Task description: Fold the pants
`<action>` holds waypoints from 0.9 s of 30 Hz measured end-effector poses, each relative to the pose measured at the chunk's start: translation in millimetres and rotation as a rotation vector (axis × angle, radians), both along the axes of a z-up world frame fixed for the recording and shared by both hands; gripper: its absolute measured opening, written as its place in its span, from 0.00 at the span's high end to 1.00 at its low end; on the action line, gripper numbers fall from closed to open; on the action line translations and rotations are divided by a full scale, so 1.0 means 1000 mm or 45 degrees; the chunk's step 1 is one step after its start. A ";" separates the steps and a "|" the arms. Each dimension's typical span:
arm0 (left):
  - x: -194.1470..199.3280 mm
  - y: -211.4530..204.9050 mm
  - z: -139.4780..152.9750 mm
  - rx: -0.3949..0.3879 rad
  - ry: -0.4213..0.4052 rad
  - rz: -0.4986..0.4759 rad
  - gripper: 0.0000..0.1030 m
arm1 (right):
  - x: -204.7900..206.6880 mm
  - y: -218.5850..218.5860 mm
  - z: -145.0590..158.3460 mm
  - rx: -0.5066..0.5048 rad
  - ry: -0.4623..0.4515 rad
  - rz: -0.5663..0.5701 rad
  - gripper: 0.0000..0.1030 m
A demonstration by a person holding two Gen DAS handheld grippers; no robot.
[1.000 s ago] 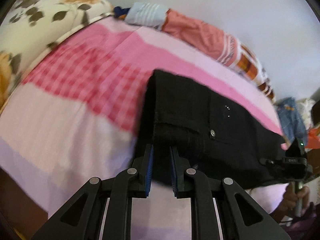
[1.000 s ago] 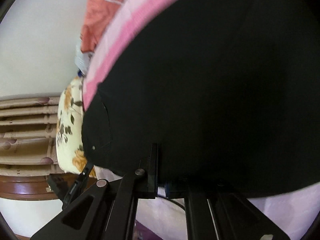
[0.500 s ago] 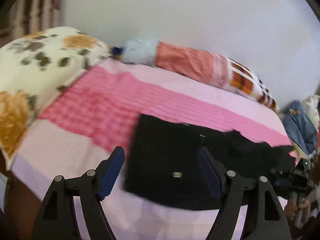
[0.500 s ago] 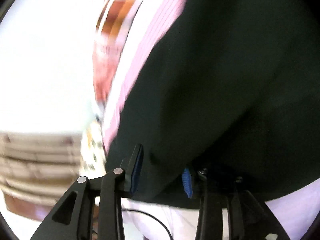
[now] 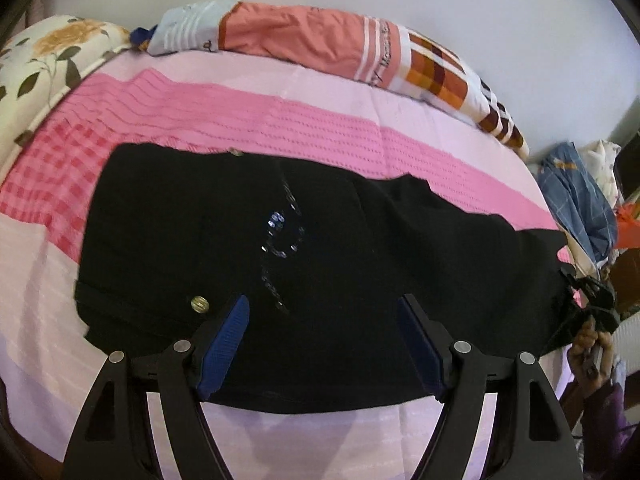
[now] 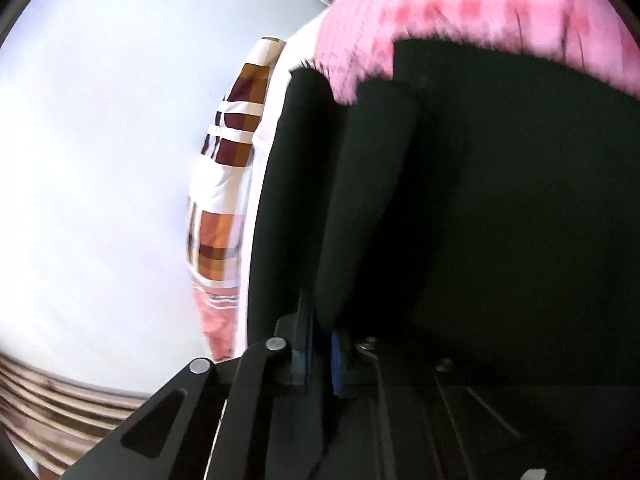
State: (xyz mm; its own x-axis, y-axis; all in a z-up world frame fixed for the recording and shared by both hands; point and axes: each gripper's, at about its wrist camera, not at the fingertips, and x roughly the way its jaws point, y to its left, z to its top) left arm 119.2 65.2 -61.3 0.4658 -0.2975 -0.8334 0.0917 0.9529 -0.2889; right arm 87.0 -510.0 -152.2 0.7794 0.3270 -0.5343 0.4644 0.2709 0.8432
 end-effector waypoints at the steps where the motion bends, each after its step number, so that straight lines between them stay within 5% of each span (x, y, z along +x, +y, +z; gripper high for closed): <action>1: -0.001 -0.003 -0.001 0.019 0.002 0.000 0.26 | -0.001 -0.001 0.005 -0.018 -0.001 0.003 0.94; 10: -0.007 -0.001 -0.007 0.109 0.030 -0.003 0.26 | -0.062 -0.004 0.060 -0.105 -0.003 -0.031 0.95; 18: -0.017 0.005 -0.021 0.156 0.083 -0.006 0.26 | -0.113 -0.043 -0.002 -0.028 0.168 -0.104 0.95; 27: -0.021 0.007 -0.022 0.149 0.075 -0.003 0.26 | -0.125 -0.051 -0.008 0.019 0.153 -0.098 0.96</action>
